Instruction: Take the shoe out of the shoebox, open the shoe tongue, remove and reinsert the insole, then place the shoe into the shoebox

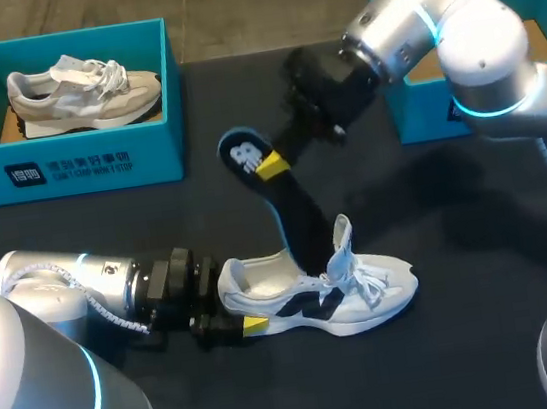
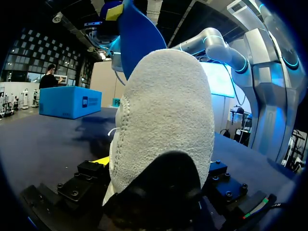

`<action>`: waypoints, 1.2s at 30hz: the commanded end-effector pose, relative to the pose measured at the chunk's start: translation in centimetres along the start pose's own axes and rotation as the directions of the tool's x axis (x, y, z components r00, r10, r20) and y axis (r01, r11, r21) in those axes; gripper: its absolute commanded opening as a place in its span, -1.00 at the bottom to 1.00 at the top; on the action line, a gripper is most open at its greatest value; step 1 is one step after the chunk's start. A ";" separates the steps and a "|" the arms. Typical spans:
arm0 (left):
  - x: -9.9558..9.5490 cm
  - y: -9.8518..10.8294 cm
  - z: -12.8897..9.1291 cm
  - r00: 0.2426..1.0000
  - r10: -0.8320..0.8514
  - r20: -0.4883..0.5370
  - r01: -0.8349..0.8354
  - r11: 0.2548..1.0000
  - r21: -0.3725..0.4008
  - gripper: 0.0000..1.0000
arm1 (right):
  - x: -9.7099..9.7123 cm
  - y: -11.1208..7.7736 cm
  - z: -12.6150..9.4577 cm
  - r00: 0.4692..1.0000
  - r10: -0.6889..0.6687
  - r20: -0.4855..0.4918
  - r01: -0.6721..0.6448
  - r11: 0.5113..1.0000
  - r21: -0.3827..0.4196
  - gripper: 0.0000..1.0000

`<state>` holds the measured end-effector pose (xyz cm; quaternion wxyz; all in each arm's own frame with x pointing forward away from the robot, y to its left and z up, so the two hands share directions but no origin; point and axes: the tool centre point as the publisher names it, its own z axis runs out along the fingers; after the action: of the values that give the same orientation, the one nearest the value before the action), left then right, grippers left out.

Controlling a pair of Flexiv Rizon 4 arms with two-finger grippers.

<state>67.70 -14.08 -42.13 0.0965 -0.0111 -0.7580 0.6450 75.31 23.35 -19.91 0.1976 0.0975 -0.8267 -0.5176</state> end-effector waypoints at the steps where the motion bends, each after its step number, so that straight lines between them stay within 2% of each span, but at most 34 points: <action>1: 0.0 0.1 0.0 1.000 -0.001 0.001 0.001 1.000 -0.001 -1.00 | 1.0 1.3 -1.8 0.999 0.017 0.052 -0.016 1.000 -0.021 -1.00; 17: 0.0 0.1 0.0 1.000 -0.001 0.001 0.001 1.000 -0.001 -1.00 | 2.0 5.9 -5.1 0.971 -0.072 0.226 0.104 0.986 -0.130 -1.00; 22: 0.0 0.1 0.0 1.000 -0.001 0.001 0.001 1.000 -0.001 -1.00 | 3.7 8.1 -7.4 0.946 -0.095 0.311 0.160 0.969 -0.190 -1.00; 36: 0.0 0.1 0.0 1.000 -0.001 0.001 0.001 1.000 -0.001 -1.00 | 3.7 8.1 -7.4 0.946 -0.095 0.311 0.160 0.969 -0.190 -1.00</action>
<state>67.71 -14.07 -42.15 0.0964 -0.0111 -0.7581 0.6449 75.67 19.52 -8.87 0.0481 0.0517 -0.7785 -0.6236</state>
